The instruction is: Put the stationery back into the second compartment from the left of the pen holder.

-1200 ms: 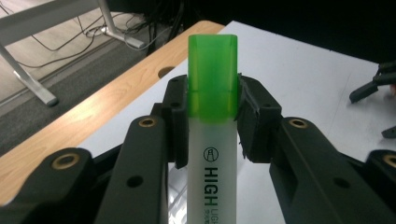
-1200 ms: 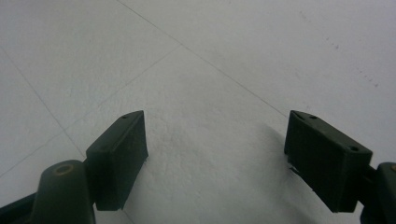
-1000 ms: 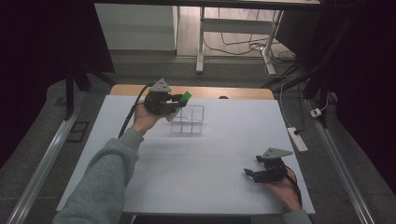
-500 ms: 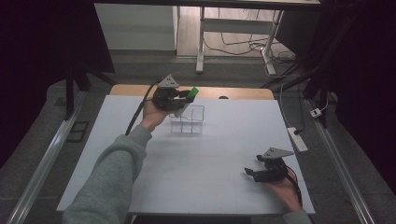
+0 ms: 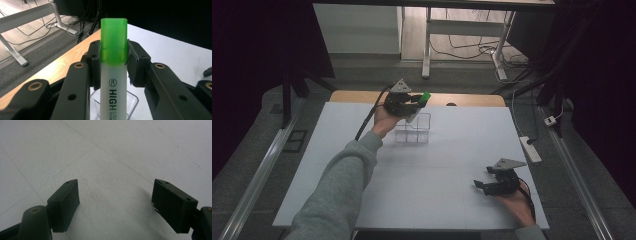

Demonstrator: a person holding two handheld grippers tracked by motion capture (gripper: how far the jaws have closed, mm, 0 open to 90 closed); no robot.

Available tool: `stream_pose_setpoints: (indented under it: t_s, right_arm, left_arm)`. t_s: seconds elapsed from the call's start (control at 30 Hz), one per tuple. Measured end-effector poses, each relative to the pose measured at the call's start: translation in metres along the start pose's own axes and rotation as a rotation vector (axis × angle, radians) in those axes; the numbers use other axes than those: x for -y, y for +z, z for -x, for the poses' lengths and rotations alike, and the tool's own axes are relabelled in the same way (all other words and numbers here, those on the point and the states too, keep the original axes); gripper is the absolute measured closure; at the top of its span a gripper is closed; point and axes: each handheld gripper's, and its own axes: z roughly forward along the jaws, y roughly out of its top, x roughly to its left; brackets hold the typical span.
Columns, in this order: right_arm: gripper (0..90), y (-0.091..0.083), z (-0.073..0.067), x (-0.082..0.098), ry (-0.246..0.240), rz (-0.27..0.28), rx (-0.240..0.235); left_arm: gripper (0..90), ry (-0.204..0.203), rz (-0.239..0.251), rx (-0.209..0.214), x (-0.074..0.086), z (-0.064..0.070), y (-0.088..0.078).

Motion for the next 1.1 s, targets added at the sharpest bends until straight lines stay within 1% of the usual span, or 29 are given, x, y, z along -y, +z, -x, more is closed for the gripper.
stream_pose_setpoints:
  t_s: [0.17,0.27,0.43,0.6,0.73,0.77,0.83,0.87,0.93,1.03,1.1]
  right_arm:
    - [22.0,0.0,0.001,0.001,0.003,0.002,-0.001]
    - [22.0,0.0,0.0,0.001,0.002,-0.001,-0.001]
    - [22.0,0.0,0.0,0.001,0.0,-0.004,0.002]
    - [22.0,0.0,0.0,0.001,-0.002,-0.007,0.0]
    - [22.0,0.0,0.0,0.001,-0.004,-0.008,-0.001]
    - [21.9,0.0,0.0,0.001,-0.004,-0.008,-0.001]
    - [21.9,0.0,0.0,0.001,-0.004,-0.009,-0.002]
    - [21.9,0.0,-0.001,0.001,-0.004,-0.01,-0.001]
    - [21.9,0.0,-0.001,0.001,-0.004,-0.01,-0.002]
    - [21.9,0.0,-0.001,0.001,-0.003,-0.009,-0.003]
    - [21.9,0.001,-0.001,0.001,-0.003,-0.01,-0.003]
  left_arm:
    - [66.4,-0.019,0.019,-0.002,0.001,-0.005,0.003]
    - [66.4,-0.027,0.019,-0.002,0.003,-0.007,0.005]
    - [66.3,-0.031,0.007,-0.004,0.006,-0.01,0.007]
    - [66.3,-0.02,-0.007,-0.003,0.009,-0.01,0.01]
    - [65.6,-0.026,-0.026,-0.003,0.013,-0.011,0.01]
    - [64.7,-0.032,-0.032,0.01,0.016,-0.013,0.011]
    - [58.3,-0.036,-0.041,-0.009,0.018,-0.013,0.01]
    - [55.6,-0.044,-0.04,-0.003,0.02,-0.014,0.009]
    - [54.2,-0.038,-0.047,-0.019,0.021,-0.015,0.007]
    - [50.5,-0.039,-0.056,-0.025,0.021,-0.016,0.005]
    - [49.7,-0.04,-0.059,-0.021,0.021,-0.016,0.003]
